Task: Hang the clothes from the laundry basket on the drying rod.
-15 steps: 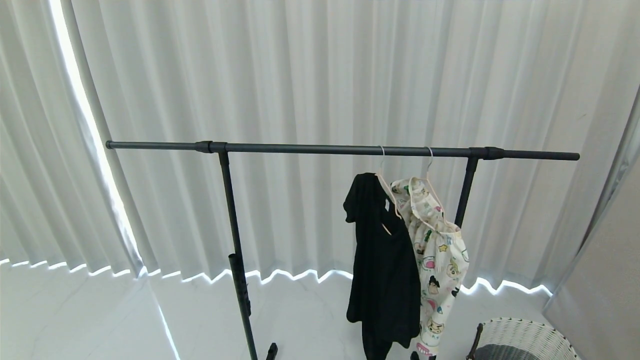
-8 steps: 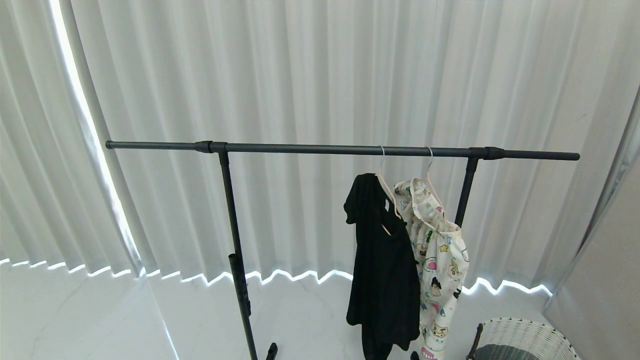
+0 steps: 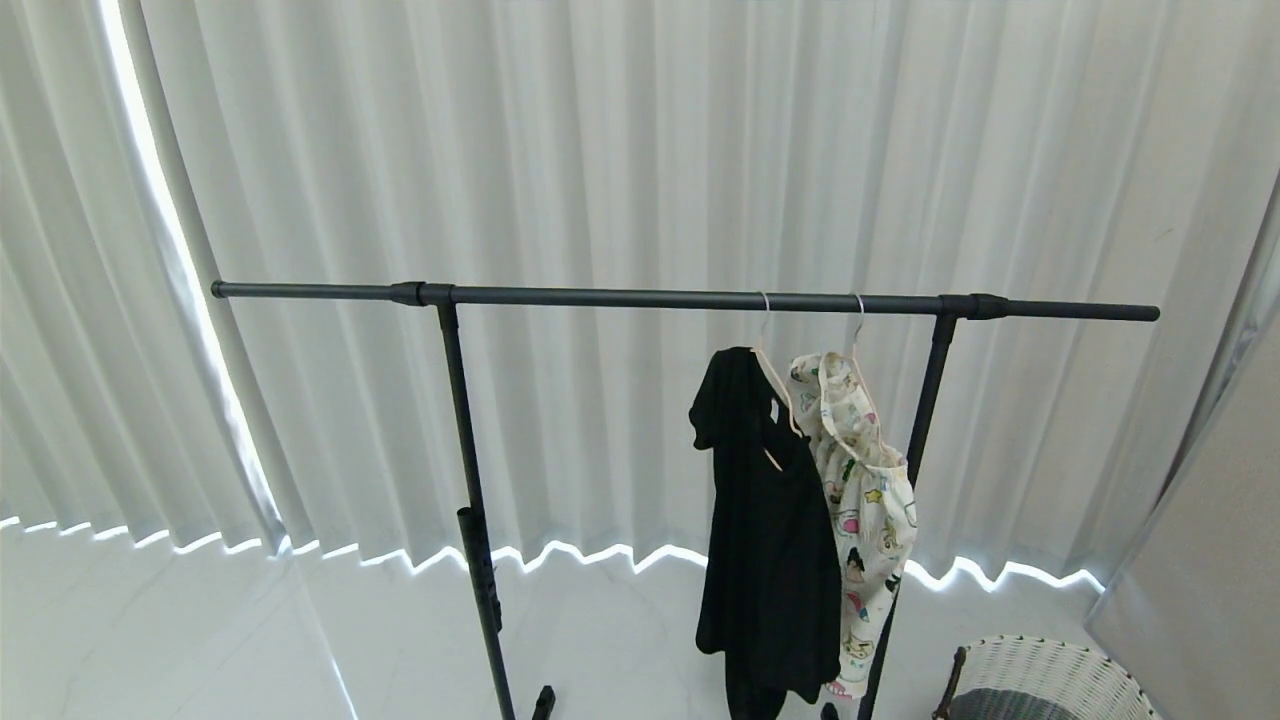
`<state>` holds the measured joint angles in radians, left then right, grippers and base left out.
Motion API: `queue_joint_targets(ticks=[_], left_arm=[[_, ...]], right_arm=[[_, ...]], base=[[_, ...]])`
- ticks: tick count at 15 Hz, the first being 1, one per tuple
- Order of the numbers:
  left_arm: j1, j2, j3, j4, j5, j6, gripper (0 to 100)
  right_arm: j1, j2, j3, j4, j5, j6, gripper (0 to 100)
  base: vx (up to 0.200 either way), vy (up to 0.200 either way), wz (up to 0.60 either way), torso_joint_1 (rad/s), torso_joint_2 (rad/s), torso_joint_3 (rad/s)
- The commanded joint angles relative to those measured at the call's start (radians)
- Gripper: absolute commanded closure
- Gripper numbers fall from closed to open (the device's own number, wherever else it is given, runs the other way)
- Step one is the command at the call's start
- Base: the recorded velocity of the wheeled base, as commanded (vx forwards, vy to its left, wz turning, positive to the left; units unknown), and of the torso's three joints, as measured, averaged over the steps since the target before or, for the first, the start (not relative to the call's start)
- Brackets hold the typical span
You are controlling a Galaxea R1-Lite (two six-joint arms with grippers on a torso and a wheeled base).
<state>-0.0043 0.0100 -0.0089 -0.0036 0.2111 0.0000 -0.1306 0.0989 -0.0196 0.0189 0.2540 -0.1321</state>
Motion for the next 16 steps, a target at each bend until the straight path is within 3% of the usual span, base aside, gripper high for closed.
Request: queue_joint_targets(ticks=[1, 2, 4, 5, 6, 7, 9, 11, 13, 15, 16], left_arm=[[0.001, -0.010, 0.003, -0.001, 0.002, -0.043, 0], [0.001, -0.010, 0.003, -0.001, 0.001, -0.054, 0], [0.001, -0.010, 0.001, 0.001, -0.022, -0.028, 0], [0.001, -0.010, 0.003, -0.001, -0.091, 0.000, 0], [0.001, -0.010, 0.004, -0.004, -0.142, 0.009, 0], [0.003, -0.010, 0.006, -0.004, -0.180, 0.009, 0], [0.003, -0.010, 0.006, -0.006, -0.190, 0.009, 0], [0.003, -0.010, 0.009, -0.001, -0.210, 0.018, 0], [0.001, -0.010, 0.007, 0.016, -0.229, 0.012, 0], [0.003, -0.010, 0.006, 0.022, -0.228, 0.009, 0], [0.003, -0.010, 0.006, 0.022, -0.228, 0.017, 0]], right_arm=[[0.126, -0.027, -0.003, -0.001, -0.004, -0.023, 0], [0.149, -0.058, -0.003, -0.001, -0.010, -0.018, 0], [0.117, -0.081, -0.007, 0.003, -0.136, 0.034, 0], [0.117, -0.074, -0.008, 0.004, -0.208, 0.092, 0], [0.118, -0.082, -0.008, 0.004, -0.233, 0.109, 0], [0.123, -0.099, -0.008, 0.006, -0.239, 0.108, 0], [0.123, -0.097, -0.008, 0.006, -0.374, 0.106, 0], [0.123, -0.097, -0.007, -0.002, -0.384, 0.163, 0], [0.123, -0.097, -0.003, -0.007, -0.391, 0.167, 0], [0.123, -0.097, -0.003, -0.011, -0.444, 0.154, 0], [0.123, -0.097, -0.002, -0.011, -0.421, 0.155, 0]], base=[[0.000, 0.000, 0.00, 0.000, 0.00, 0.000], [0.000, 0.000, 0.00, 0.000, 0.00, 0.000], [0.000, 0.000, 0.00, 0.000, 0.00, 0.000], [0.000, 0.000, 0.00, 0.000, 0.00, 0.000], [0.000, 0.000, 0.00, 0.000, 0.00, 0.000], [0.000, 0.000, 0.00, 0.000, 0.00, 0.000], [0.000, 0.000, 0.00, 0.000, 0.00, 0.000], [0.000, 0.000, 0.00, 0.000, 0.00, 0.000], [0.000, 0.000, 0.00, 0.000, 0.00, 0.000], [0.000, 0.000, 0.00, 0.000, 0.00, 0.000], [0.000, 0.000, 0.00, 0.000, 0.00, 0.000]])
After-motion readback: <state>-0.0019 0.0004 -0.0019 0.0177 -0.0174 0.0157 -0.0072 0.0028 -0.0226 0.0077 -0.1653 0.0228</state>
